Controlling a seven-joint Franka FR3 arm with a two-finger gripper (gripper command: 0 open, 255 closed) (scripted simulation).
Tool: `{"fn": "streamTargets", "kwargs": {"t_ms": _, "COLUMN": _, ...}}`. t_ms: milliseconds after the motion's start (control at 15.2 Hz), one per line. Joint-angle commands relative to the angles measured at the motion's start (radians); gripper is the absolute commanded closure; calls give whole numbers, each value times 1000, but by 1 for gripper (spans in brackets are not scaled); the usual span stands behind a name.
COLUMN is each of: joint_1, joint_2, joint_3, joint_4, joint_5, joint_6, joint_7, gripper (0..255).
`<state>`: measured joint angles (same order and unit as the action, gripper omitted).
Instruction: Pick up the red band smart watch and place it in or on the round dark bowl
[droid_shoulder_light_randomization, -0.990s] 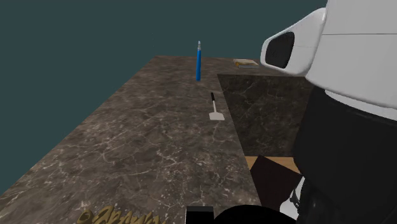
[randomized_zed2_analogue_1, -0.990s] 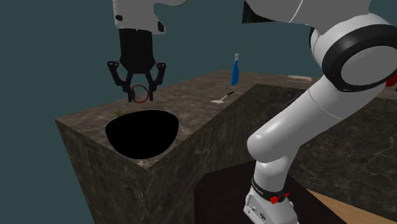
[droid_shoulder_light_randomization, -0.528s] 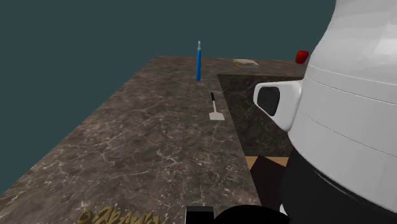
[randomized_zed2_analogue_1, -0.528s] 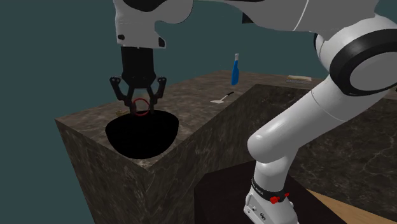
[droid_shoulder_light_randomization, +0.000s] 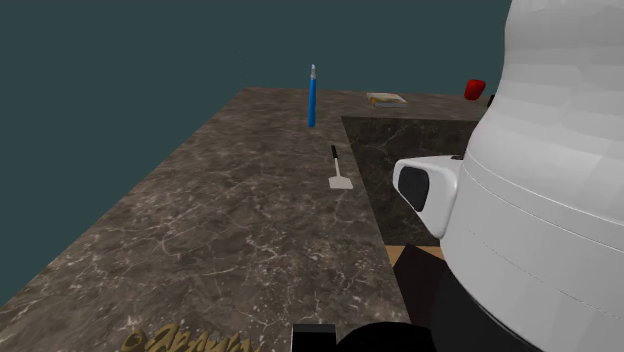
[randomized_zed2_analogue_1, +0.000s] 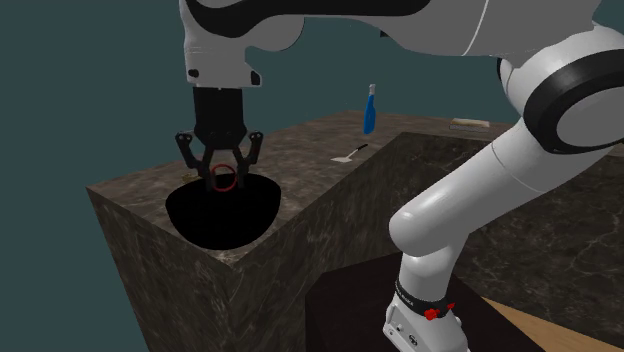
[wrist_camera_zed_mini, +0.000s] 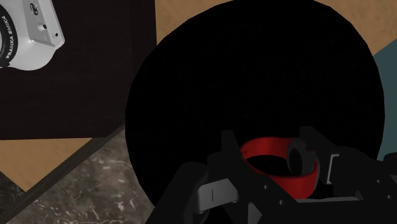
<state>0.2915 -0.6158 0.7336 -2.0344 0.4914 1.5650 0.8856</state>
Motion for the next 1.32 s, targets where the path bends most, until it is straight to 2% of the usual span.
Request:
{"fn": "streamTargets", "kwargs": {"t_ms": 0, "joint_1": 0, "joint_2": 0, "joint_3": 0, "joint_4": 0, "joint_5": 0, "joint_6": 0, "joint_7": 0, "gripper": 255}}
{"fn": "streamTargets", "kwargs": {"t_ms": 66, "joint_1": 0, "joint_2": 0, "joint_3": 0, "joint_4": 0, "joint_5": 0, "joint_6": 0, "joint_7": 0, "gripper": 255}}
{"fn": "streamTargets", "kwargs": {"t_ms": 132, "joint_1": 0, "joint_2": 0, "joint_3": 0, "joint_4": 0, "joint_5": 0, "joint_6": 1, "joint_7": 0, "gripper": 0}}
{"fn": "streamTargets", "kwargs": {"t_ms": 462, "joint_1": 0, "joint_2": 0, "joint_3": 0, "joint_4": 0, "joint_5": 0, "joint_6": 0, "joint_7": 0, "gripper": 0}}
{"fn": "streamTargets", "kwargs": {"t_ms": 726, "joint_1": -18, "joint_2": 41, "joint_3": -27, "joint_4": 146, "joint_5": -33, "joint_6": -111, "joint_7": 22, "gripper": 0}}
{"fn": "streamTargets", "kwargs": {"t_ms": 1254, "joint_1": -18, "joint_2": 41, "joint_3": -27, "joint_4": 146, "joint_5": -33, "joint_6": -111, "joint_7": 22, "gripper": 0}}
